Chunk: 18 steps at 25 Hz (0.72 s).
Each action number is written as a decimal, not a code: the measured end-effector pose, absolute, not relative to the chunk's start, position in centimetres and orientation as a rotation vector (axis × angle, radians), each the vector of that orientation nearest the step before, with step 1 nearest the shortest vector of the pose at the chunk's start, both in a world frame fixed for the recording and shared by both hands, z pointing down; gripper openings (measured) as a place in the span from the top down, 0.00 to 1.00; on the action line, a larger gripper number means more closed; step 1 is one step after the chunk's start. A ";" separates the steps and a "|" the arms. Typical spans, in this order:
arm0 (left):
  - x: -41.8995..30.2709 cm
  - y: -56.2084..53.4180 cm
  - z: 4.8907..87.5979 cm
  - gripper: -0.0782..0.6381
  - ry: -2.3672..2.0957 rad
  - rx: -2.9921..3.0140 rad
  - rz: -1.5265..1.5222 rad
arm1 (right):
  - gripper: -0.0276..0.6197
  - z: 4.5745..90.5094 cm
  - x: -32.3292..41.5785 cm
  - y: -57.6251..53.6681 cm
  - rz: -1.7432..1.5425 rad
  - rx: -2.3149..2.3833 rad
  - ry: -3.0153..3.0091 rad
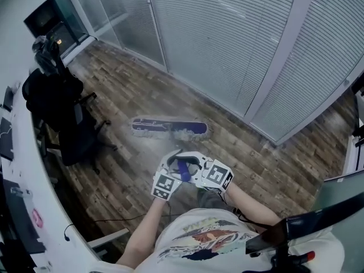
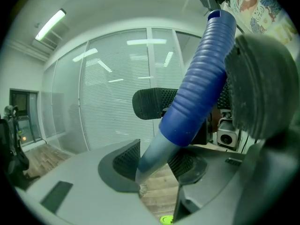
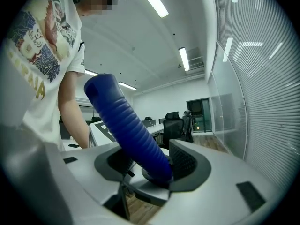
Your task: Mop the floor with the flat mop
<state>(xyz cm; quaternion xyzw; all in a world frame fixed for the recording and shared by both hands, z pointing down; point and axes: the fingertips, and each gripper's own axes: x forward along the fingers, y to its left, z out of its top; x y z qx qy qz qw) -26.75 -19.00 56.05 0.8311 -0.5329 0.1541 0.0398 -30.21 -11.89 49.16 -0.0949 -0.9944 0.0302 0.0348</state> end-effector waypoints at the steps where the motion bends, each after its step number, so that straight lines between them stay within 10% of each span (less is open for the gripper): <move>1: -26.0 -17.0 56.1 0.68 -1.630 2.553 0.465 | 0.60 49.3 -29.5 -9.9 0.085 -0.284 -3.057; 18: -12.6 9.1 55.0 0.68 -1.589 2.560 0.409 | 0.60 47.9 -16.7 16.3 0.104 -0.243 -3.037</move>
